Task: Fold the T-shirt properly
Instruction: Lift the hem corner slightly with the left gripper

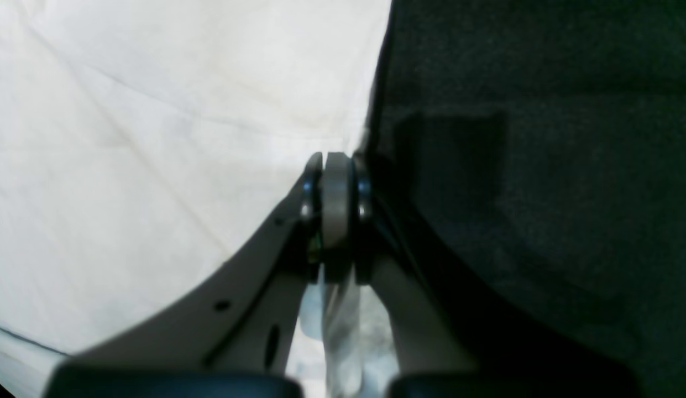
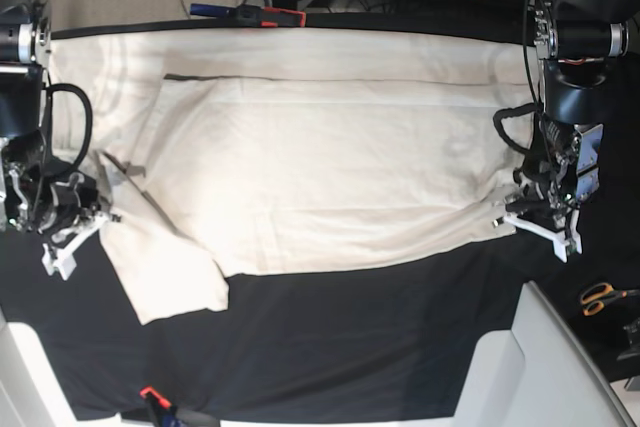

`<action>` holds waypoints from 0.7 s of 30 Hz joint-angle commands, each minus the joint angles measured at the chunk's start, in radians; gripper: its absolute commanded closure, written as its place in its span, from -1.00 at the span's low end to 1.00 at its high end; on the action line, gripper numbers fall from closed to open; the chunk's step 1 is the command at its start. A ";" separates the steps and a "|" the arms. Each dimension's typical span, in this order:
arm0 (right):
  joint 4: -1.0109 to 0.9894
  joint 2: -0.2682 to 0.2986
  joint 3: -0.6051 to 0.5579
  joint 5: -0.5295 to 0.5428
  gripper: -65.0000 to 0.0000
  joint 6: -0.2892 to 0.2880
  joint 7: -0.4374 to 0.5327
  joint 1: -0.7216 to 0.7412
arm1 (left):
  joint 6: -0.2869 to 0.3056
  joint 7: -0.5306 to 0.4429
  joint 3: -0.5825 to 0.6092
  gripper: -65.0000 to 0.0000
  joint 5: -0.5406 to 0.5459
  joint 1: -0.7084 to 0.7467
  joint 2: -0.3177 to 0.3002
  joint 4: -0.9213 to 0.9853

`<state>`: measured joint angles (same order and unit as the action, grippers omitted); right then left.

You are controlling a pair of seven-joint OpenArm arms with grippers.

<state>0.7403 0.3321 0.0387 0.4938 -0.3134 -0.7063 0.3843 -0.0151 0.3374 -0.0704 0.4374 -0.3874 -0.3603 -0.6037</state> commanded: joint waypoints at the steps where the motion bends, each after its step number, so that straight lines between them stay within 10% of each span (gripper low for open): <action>1: 0.017 0.017 0.002 0.012 1.00 -0.005 0.012 0.029 | 0.004 -0.030 -0.002 0.18 0.001 -0.028 -0.016 -0.011; 21: 0.017 0.015 0.000 0.012 1.00 -0.005 0.014 0.028 | 0.004 0.067 -0.013 0.20 0.004 0.023 -0.021 -0.213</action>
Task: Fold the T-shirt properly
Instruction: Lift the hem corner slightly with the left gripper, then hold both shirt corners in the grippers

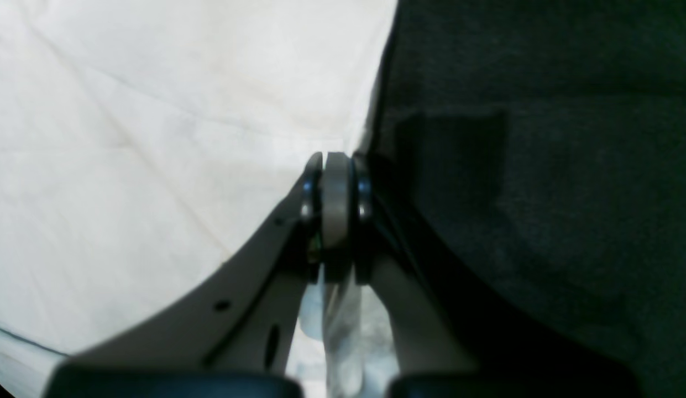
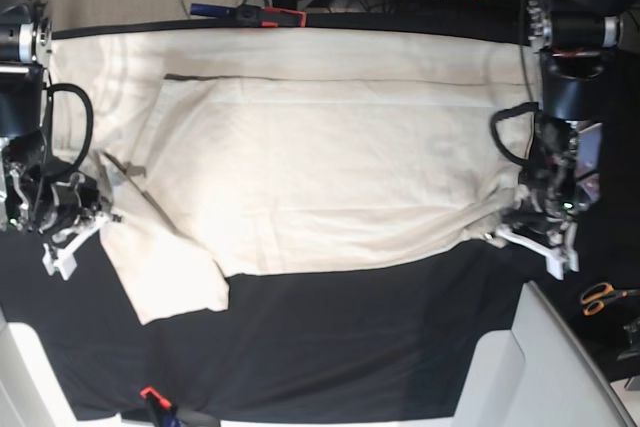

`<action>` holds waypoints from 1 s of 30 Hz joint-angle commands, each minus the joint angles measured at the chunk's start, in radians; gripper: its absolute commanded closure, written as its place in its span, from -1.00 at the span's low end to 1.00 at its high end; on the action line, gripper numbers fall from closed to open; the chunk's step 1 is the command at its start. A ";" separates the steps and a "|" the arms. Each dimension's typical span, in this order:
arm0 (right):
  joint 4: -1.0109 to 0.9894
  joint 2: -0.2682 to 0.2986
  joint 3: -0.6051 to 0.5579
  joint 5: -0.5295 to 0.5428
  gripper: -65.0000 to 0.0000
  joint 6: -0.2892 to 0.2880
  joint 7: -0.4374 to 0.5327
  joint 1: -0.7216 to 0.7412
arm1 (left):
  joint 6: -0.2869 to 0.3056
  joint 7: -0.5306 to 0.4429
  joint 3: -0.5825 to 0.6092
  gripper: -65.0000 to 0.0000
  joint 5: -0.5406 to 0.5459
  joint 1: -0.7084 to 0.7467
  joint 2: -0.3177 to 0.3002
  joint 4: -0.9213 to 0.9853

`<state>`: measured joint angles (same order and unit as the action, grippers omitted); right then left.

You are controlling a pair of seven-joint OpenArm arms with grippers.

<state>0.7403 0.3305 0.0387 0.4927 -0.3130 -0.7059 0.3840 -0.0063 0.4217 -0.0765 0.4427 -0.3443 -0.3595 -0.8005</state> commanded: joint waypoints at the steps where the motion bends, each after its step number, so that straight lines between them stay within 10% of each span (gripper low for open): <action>1: 0.017 0.015 0.000 0.013 1.00 -0.005 0.013 0.028 | -0.005 -0.005 -0.009 0.20 -0.003 -0.014 -0.025 -0.040; 8: 0.017 0.014 0.000 0.013 1.00 -0.005 0.012 0.026 | 0.010 0.016 -0.010 0.20 0.005 -0.012 -0.042 -0.063; 22: 0.017 0.017 0.000 0.013 1.00 -0.005 0.010 0.026 | 0.411 0.007 -0.216 0.20 -0.005 -0.052 -0.056 0.175; 30: 0.017 0.017 0.000 0.013 1.00 -0.005 0.010 0.026 | 0.424 -0.056 -0.213 0.20 -0.005 -0.046 -0.051 0.181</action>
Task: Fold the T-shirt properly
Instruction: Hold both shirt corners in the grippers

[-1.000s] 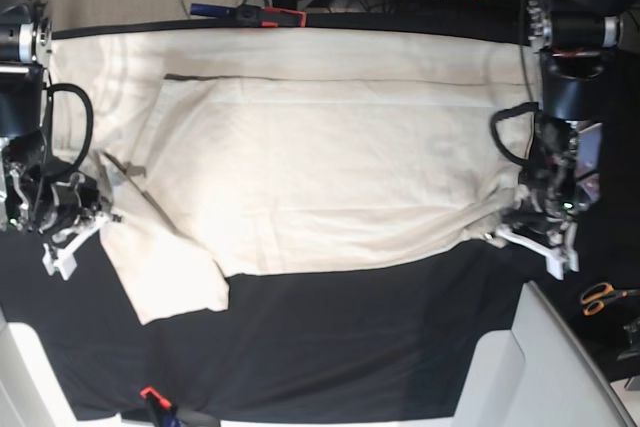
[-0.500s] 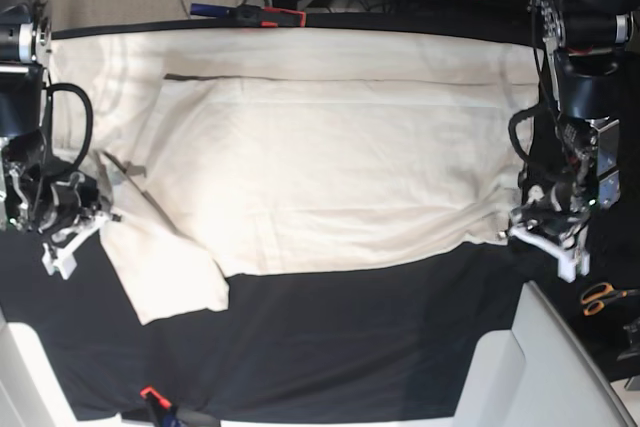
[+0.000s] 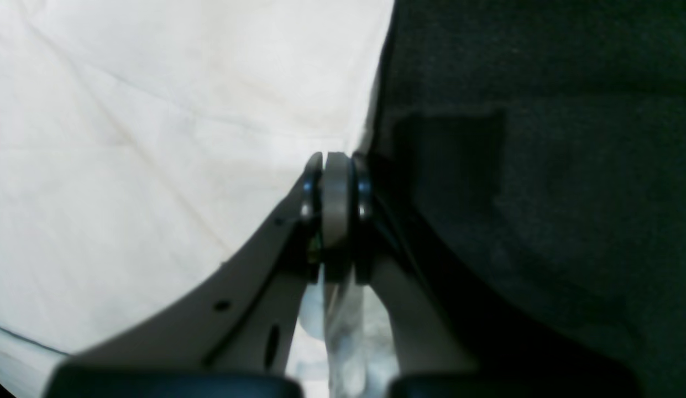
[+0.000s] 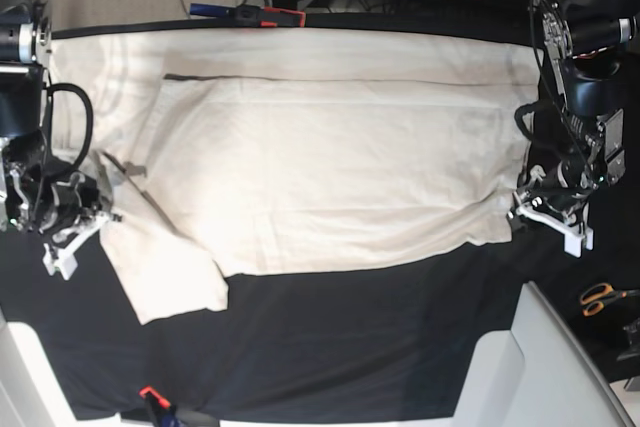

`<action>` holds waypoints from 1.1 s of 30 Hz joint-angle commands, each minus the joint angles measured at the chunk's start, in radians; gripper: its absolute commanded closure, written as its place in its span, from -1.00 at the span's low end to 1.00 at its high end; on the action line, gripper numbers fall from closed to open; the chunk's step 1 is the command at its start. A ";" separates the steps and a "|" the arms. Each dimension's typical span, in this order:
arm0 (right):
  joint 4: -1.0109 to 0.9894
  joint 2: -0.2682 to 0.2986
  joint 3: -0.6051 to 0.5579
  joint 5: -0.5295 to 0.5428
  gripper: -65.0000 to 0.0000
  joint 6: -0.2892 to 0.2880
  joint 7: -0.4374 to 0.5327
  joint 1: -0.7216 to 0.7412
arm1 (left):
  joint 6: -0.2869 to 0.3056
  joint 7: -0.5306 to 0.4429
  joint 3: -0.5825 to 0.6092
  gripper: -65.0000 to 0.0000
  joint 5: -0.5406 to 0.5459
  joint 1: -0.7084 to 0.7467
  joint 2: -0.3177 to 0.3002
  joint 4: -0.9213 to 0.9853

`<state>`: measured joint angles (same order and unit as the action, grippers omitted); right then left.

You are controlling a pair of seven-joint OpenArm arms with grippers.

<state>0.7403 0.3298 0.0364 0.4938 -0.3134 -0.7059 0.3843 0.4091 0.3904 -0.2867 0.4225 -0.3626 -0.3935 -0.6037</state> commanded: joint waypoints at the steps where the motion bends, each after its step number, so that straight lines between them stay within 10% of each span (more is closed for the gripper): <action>1: 0.017 0.018 0.003 0.012 1.00 -0.007 0.010 0.026 | 0.009 -0.031 -0.003 0.20 0.016 -0.028 -0.015 -0.011; 33: 0.014 0.021 0.003 0.010 1.00 -0.094 0.007 0.023 | -0.091 -0.155 0.074 0.21 -0.067 -0.108 0.024 0.143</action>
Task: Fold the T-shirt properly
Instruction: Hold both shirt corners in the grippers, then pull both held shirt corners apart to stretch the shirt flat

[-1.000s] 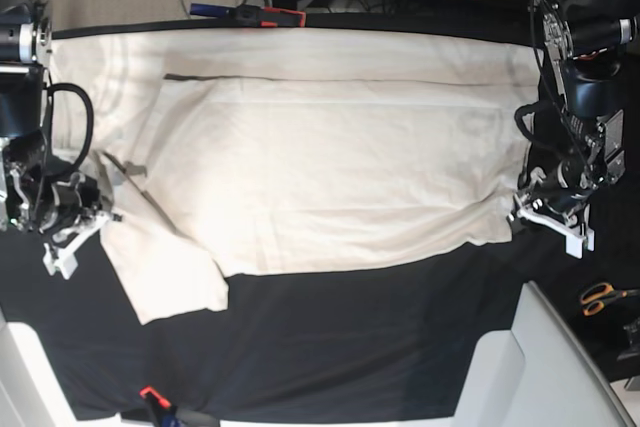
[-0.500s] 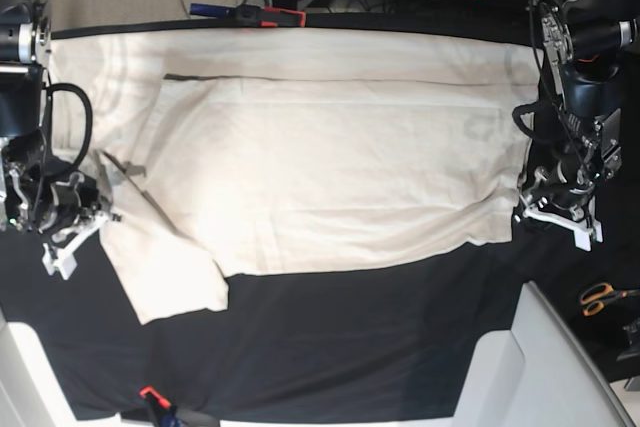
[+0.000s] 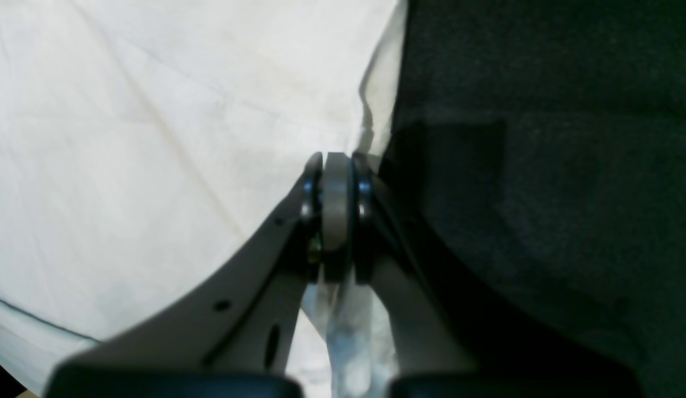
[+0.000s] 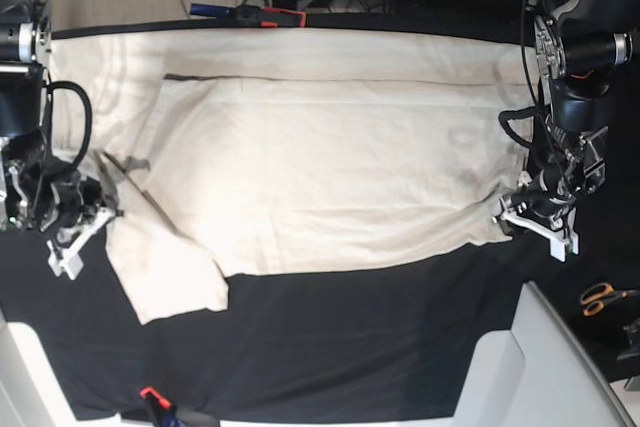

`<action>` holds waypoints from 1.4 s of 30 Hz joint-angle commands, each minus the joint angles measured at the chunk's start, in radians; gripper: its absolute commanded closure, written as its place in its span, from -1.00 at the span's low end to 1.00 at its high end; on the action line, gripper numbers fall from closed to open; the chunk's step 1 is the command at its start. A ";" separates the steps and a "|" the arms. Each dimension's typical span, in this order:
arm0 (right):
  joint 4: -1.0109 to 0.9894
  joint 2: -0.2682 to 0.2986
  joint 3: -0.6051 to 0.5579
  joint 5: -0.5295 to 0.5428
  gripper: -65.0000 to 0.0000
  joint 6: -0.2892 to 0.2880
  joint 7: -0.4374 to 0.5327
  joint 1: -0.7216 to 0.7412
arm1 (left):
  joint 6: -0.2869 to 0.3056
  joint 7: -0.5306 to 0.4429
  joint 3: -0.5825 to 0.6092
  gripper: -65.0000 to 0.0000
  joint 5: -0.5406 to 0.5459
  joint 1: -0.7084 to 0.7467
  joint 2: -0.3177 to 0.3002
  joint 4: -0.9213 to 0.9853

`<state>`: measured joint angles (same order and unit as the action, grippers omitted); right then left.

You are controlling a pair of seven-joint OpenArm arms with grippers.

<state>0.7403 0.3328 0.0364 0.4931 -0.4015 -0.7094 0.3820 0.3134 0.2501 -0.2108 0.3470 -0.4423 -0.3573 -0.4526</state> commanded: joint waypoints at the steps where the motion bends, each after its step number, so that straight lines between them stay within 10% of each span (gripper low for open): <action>1: 0.014 0.018 0.003 0.011 1.00 -0.006 0.010 0.025 | 0.005 -0.015 -0.003 0.21 0.008 -0.028 -0.012 -0.007; 31: 0.017 0.030 0.003 0.011 1.00 -0.007 0.010 0.025 | 0.007 -0.073 -0.005 0.22 0.010 -0.042 0.024 0.174; 37: 0.017 0.033 0.003 0.011 1.00 -0.007 0.012 0.013 | 0.003 -0.074 -0.005 0.88 0.010 -0.039 0.024 0.188; 42: 0.017 0.033 0.003 0.011 1.00 -0.007 0.014 0.010 | 0.003 -0.102 -0.003 0.94 0.010 -0.036 0.024 0.188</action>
<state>0.7403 0.3492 0.0360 0.4931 -0.4023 -0.7086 0.3679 0.3344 0.0814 -0.2173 0.3897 -0.4789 -0.3328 -0.2745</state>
